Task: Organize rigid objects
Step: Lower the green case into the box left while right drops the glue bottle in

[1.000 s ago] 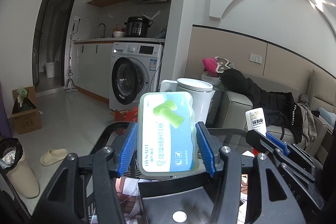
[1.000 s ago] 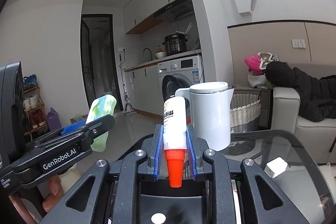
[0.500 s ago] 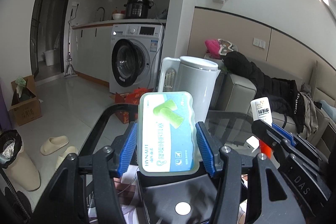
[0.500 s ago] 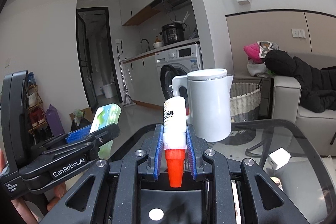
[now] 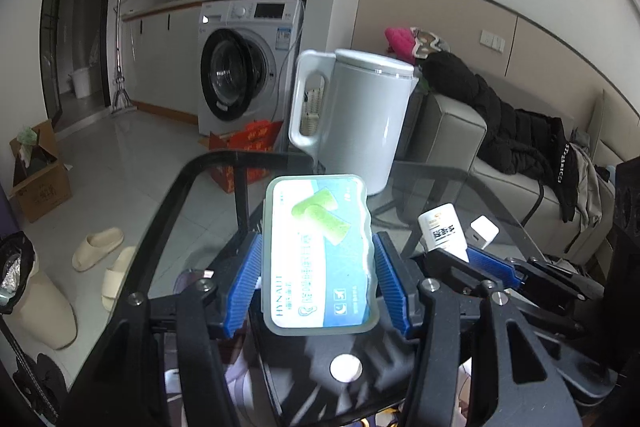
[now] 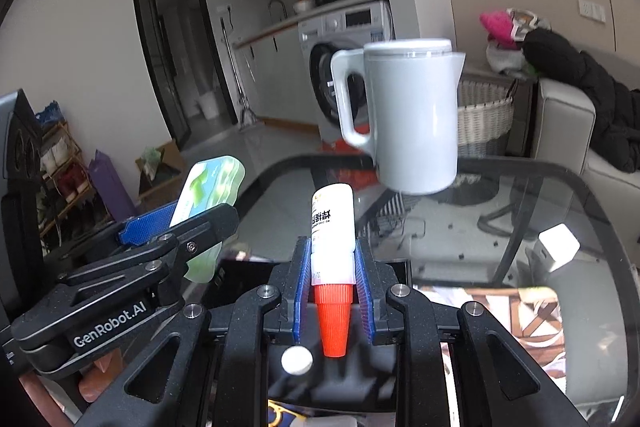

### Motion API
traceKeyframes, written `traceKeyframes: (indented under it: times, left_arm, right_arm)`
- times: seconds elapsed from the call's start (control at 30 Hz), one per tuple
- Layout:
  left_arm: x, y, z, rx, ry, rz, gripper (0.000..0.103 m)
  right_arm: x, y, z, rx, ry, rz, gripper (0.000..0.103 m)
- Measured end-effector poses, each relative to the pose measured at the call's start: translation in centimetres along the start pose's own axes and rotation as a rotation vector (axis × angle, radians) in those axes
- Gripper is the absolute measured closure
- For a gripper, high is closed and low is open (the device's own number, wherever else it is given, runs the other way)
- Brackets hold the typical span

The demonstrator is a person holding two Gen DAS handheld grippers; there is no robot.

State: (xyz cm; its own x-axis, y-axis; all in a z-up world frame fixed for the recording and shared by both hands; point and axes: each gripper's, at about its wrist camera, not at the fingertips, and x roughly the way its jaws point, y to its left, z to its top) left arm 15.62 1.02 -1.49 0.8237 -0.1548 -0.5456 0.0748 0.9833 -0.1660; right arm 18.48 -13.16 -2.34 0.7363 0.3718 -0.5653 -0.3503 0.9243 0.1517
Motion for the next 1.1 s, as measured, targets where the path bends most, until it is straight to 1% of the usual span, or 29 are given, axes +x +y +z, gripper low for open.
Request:
traceKeyframes:
  times: [0.1, 0.17, 0.3, 0.4, 0.47, 0.53, 0.63, 0.73, 0.77, 0.83, 0.87, 0.93, 0.97, 1.0, 1.1]
  left_arm:
    - [0.7, -0.5, -0.2, 0.038, 0.041, 0.021, 0.048]
    - [1.2, -0.6, -0.5, 0.047, 0.082, 0.004, 0.048]
    - [2.0, -0.8, -1.2, 0.071, 0.13, 0.01, 0.048]
    - [2.3, -0.8, -1.4, 0.077, 0.163, -0.012, 0.048]
    - [2.6, -1.1, -1.5, 0.097, 0.187, -0.012, 0.048]
    - [3.0, -1.2, -1.8, 0.107, 0.218, -0.011, 0.048]
    - [3.8, -1.1, -2.4, 0.107, 0.279, -0.037, 0.048]
    - [4.2, -0.7, -2.5, 0.107, 0.296, -0.021, 0.048]
    - [4.2, -0.7, -2.4, 0.111, 0.296, -0.033, 0.048]
    - [4.2, -1.0, -2.4, 0.122, 0.299, -0.025, 0.048]
    - [4.3, -1.1, -2.5, 0.138, 0.305, -0.02, 0.048]
    - [4.7, -1.8, -2.8, 0.182, 0.347, -0.022, 0.048]
    - [4.5, -2.1, -2.9, 0.208, 0.347, -0.006, 0.048]
    - [4.4, -2.2, -3.0, 0.211, 0.353, -0.004, 0.048]
    - [4.3, -2.3, -3.0, 0.215, 0.361, -0.004, 0.048]
  right_arm:
    - [2.0, -0.2, -0.7, 0.004, 0.105, 0.0, 0.082]
    - [2.9, -0.4, -1.2, 0.007, 0.144, -0.003, 0.082]
    - [4.4, -0.8, -2.0, 0.0, 0.214, -0.011, 0.082]
    - [5.0, -1.1, -2.3, 0.001, 0.254, -0.029, 0.082]
    - [5.3, -1.2, -2.4, 0.003, 0.274, -0.023, 0.082]
    - [5.4, -1.1, -2.5, -0.017, 0.286, -0.028, 0.082]
    - [5.7, -0.3, -2.9, -0.078, 0.32, -0.061, 0.082]
    - [5.7, -0.3, -3.1, -0.091, 0.348, -0.089, 0.082]
    - [5.6, -0.6, -3.0, -0.075, 0.364, -0.091, 0.082]
    - [5.2, -0.8, -2.9, -0.059, 0.401, -0.078, 0.082]
    - [5.1, -0.6, -3.0, -0.069, 0.423, -0.079, 0.082]
    - [4.9, -0.2, -3.3, -0.09, 0.464, -0.069, 0.082]
    - [4.6, -0.3, -3.4, -0.08, 0.48, -0.062, 0.082]
    - [4.5, -0.2, -3.4, -0.086, 0.501, -0.062, 0.082]
    - [4.1, -0.3, -3.5, -0.09, 0.505, -0.053, 0.082]
